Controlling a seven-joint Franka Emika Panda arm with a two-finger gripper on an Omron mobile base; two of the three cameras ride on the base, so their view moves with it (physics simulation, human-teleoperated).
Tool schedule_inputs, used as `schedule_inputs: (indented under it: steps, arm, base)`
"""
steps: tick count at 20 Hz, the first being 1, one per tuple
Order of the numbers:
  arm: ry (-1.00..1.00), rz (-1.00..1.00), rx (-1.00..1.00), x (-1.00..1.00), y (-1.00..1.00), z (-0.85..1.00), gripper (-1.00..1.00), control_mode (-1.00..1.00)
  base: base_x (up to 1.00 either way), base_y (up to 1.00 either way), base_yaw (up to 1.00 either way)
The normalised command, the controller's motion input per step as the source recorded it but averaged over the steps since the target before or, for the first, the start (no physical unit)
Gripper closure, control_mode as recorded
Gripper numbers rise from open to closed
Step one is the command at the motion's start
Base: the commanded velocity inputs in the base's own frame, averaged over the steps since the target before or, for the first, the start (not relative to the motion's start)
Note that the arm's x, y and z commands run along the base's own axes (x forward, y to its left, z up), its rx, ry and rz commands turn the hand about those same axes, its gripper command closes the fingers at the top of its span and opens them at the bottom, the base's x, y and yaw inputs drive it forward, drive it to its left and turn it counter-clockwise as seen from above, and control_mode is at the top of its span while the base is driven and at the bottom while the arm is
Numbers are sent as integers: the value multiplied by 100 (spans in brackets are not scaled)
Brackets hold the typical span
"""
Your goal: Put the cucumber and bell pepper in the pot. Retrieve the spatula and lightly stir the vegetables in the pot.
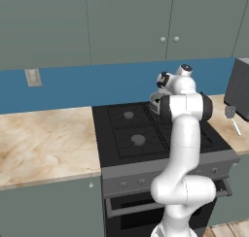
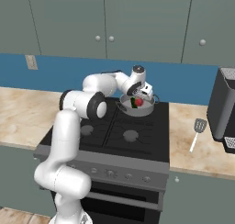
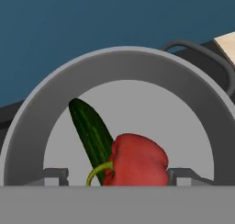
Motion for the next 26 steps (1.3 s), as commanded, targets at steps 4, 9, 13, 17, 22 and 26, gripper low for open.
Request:
schedule_inputs:
  steps: [4, 9, 13, 17, 22, 26]
  arm:
    - [0, 0, 0, 0, 0, 0, -100, -100]
    - [0, 0, 0, -8, 3, 0, -100, -100]
    - [0, 0, 0, -38, 11, 0, -100, -100]
    - [-1, 0, 0, -57, 14, 0, -100, -100]
    - [-7, 0, 0, -60, 15, 6, -100, -100]
    - [-12, 0, 0, -60, 9, 16, -100, -100]
  base:
    - [0, 0, 0]
    - [0, 0, 0]
    - [0, 0, 0]
    - [0, 0, 0]
    - [0, 0, 0]
    - [0, 0, 0]
